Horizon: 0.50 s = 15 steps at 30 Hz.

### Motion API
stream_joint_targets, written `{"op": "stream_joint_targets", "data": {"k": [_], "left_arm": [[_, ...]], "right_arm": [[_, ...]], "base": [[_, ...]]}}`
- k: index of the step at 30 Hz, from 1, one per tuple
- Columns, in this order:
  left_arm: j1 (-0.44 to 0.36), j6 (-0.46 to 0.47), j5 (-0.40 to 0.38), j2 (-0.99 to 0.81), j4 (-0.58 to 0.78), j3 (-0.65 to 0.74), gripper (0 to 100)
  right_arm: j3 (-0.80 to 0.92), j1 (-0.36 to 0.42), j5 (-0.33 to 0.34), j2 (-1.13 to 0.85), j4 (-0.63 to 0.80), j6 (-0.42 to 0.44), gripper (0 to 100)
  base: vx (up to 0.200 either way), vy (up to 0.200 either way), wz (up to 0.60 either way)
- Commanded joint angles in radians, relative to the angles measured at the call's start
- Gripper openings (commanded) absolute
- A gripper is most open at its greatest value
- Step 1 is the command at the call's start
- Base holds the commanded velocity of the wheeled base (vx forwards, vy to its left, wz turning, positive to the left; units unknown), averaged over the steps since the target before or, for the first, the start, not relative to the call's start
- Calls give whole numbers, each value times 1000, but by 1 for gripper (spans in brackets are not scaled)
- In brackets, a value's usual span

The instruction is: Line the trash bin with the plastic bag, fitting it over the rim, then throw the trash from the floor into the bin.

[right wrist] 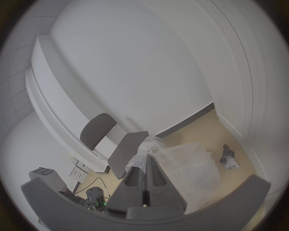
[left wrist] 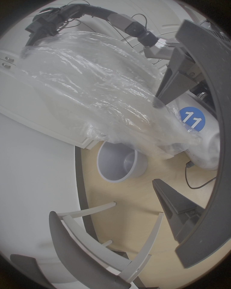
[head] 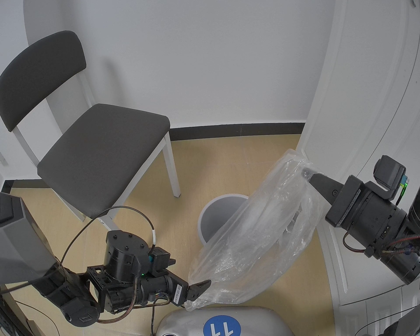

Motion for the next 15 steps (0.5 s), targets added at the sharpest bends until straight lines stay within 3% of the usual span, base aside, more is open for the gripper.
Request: {"op": "stream_joint_targets", "data": {"k": [1,10,15], "left_arm": [[-22,2,-3,51,-5,2,100],[-19,2,-3,142,-12,-16,100],[-11,-4,-3,224,-127,-19,100]], "right_arm": [[-2,3,-1,0,-2,0,0],[-18,5,-12,-16,-2,-1,0],[-25,7,-27,-16,-2,-1,0]], "base": [[0,0,0],[0,0,0],[0,0,0]]}}
